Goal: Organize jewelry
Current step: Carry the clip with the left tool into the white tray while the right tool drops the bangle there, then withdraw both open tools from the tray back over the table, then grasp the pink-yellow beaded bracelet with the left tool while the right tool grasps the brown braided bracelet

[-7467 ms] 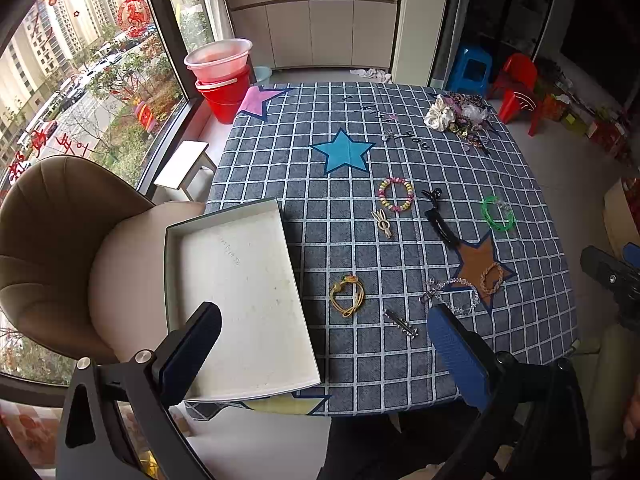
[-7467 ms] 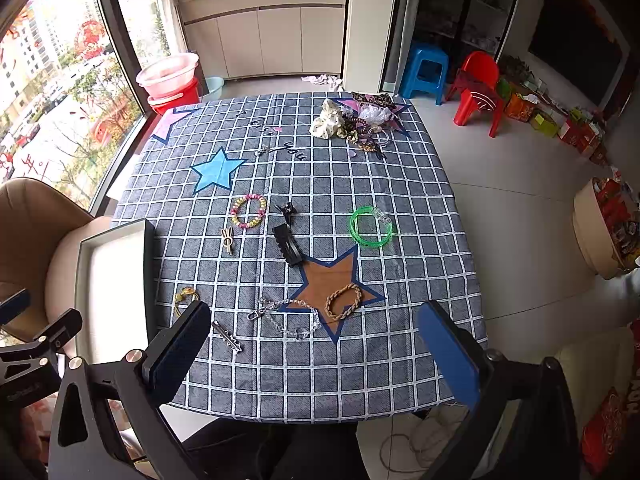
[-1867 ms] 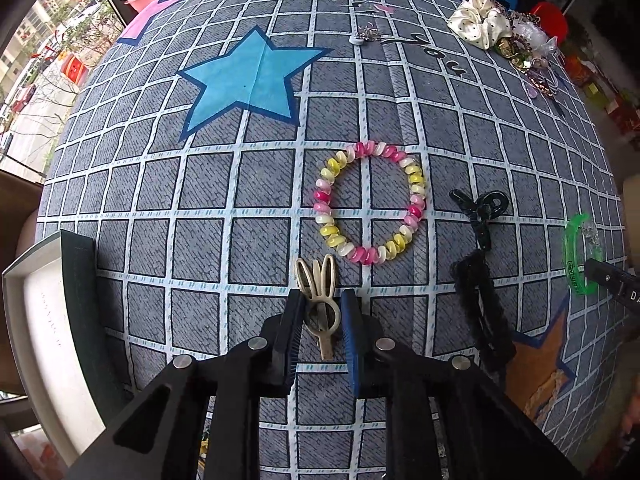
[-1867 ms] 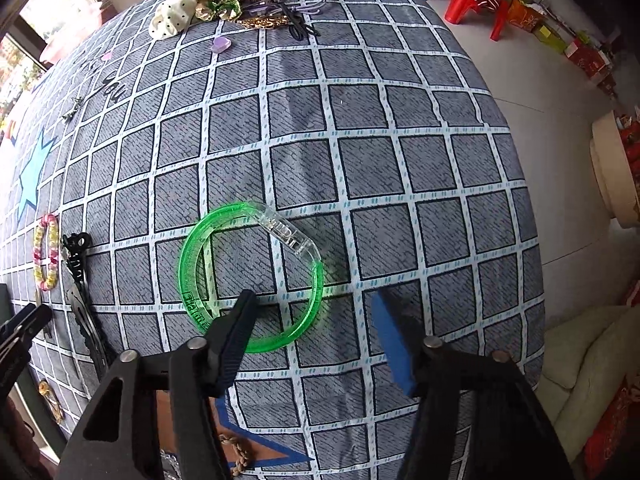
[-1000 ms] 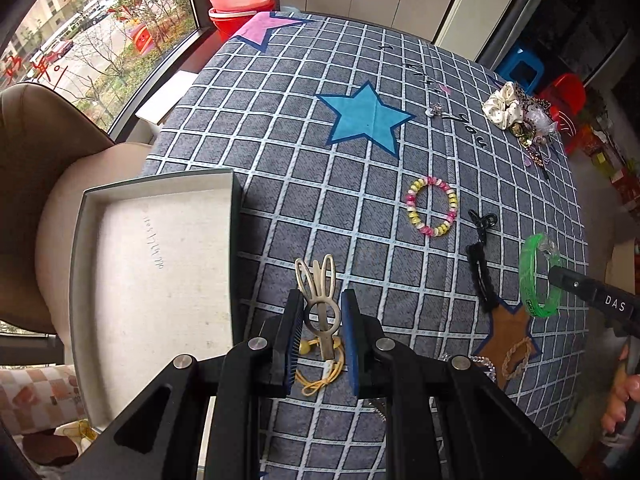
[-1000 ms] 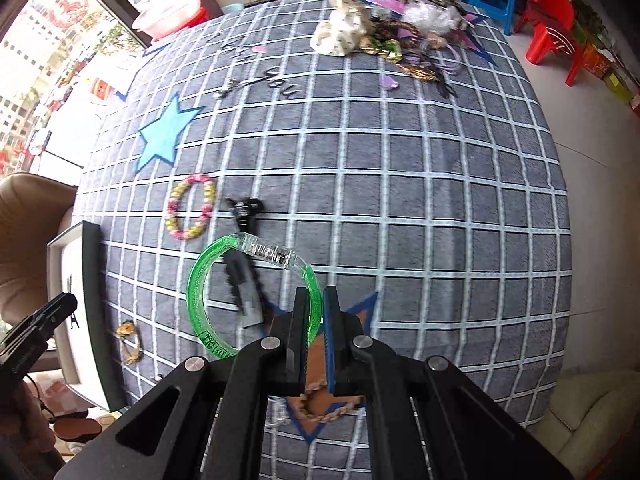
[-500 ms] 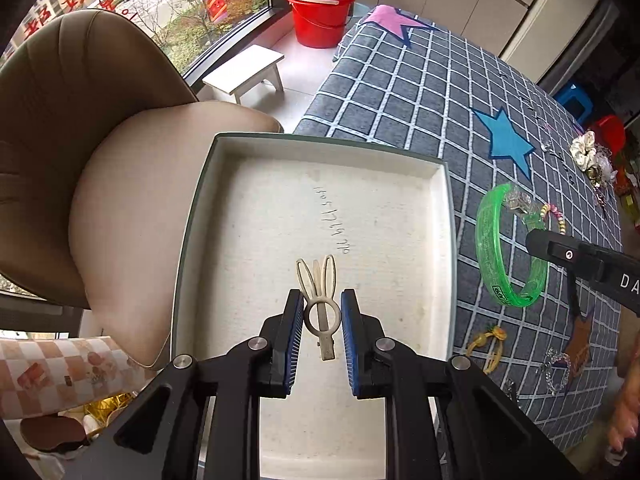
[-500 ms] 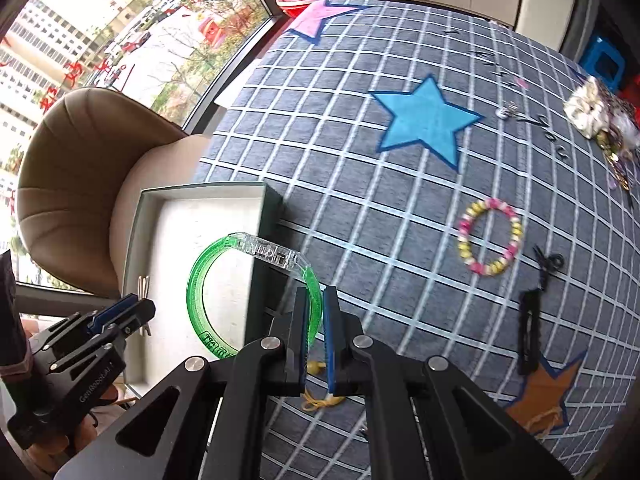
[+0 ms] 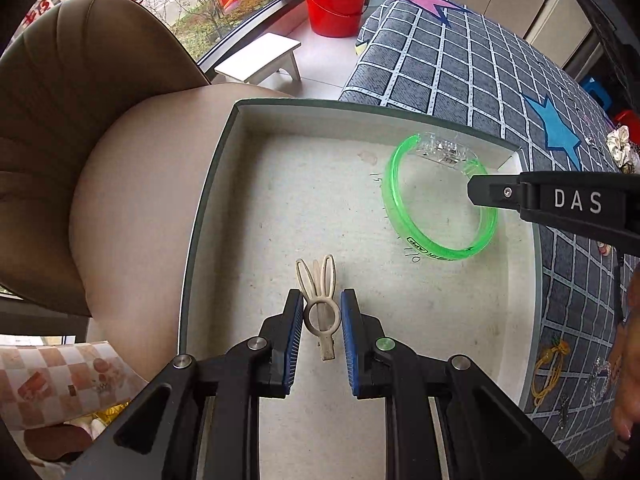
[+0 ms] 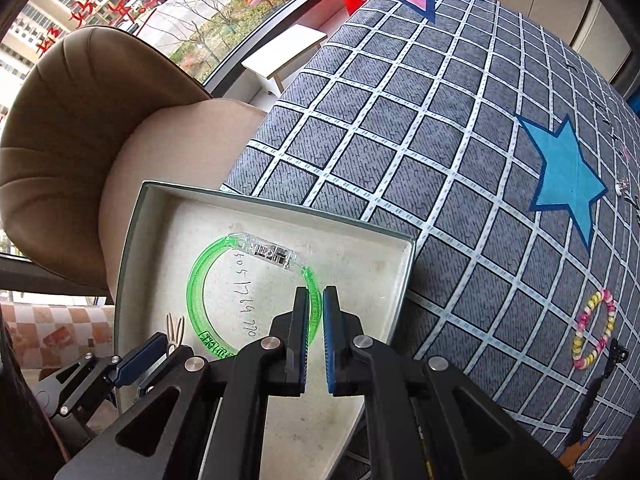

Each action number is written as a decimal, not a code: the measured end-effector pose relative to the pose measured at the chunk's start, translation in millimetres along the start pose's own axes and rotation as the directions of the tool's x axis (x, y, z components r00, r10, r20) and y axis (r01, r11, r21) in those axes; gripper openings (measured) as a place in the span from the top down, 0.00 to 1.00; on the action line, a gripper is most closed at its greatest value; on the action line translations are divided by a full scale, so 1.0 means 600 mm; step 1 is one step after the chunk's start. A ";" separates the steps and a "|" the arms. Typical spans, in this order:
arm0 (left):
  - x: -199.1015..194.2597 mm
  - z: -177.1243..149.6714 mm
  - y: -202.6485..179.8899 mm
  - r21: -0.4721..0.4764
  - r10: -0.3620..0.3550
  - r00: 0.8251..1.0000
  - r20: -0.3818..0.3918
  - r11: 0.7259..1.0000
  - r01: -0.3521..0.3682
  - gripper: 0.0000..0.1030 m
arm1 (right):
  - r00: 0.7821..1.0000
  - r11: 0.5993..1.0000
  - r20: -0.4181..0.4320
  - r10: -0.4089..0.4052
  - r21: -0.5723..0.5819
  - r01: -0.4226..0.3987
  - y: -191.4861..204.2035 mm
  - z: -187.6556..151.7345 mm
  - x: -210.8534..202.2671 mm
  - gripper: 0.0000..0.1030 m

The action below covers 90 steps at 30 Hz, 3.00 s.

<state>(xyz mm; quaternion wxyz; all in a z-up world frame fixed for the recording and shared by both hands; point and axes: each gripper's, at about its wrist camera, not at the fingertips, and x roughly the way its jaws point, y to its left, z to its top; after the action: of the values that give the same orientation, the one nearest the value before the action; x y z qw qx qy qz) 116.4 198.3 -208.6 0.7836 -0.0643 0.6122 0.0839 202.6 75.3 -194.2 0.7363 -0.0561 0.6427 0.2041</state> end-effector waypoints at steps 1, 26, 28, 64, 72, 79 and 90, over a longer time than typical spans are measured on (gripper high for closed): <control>0.002 0.000 0.000 0.001 0.005 1.000 -0.001 1.000 -0.005 0.74 | 1.000 1.000 -0.003 -0.014 -0.007 0.014 0.001 0.000 0.005 0.93; -0.040 -0.021 -0.044 0.073 0.106 0.993 0.046 0.991 -0.109 0.00 | 0.997 0.997 0.054 0.049 0.051 -0.052 -0.024 0.002 -0.050 0.43; -0.047 -0.025 -0.051 0.085 0.096 0.995 0.042 0.991 -0.099 0.00 | 0.996 0.995 0.064 0.057 0.075 -0.062 -0.038 -0.007 -0.068 0.40; -0.100 -0.034 -0.342 0.345 -0.012 0.996 -0.084 0.938 0.040 0.00 | 0.995 0.744 0.081 -0.060 0.668 -0.009 -0.479 -0.446 -0.259 0.00; -0.054 0.007 -0.386 0.281 -0.013 0.993 -0.118 0.959 0.046 0.00 | 0.995 0.718 -0.027 -0.097 0.690 0.089 -0.518 -0.510 -0.235 0.00; -0.024 0.038 -0.431 0.294 -0.019 0.994 -0.110 0.955 0.050 0.00 | 0.989 0.729 -0.086 -0.119 0.668 0.146 -0.519 -0.526 -0.205 0.00; 0.024 0.079 -0.499 0.317 -0.016 0.996 -0.084 0.948 0.042 0.00 | 0.975 0.744 -0.127 -0.185 0.630 0.223 -0.548 -0.518 -0.163 0.02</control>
<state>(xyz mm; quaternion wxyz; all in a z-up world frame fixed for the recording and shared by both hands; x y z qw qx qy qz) 227.5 -84.1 -211.4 0.7597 0.0505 0.6476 -0.0301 29.4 -353.6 -210.8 0.7104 0.1226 0.6841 -0.1105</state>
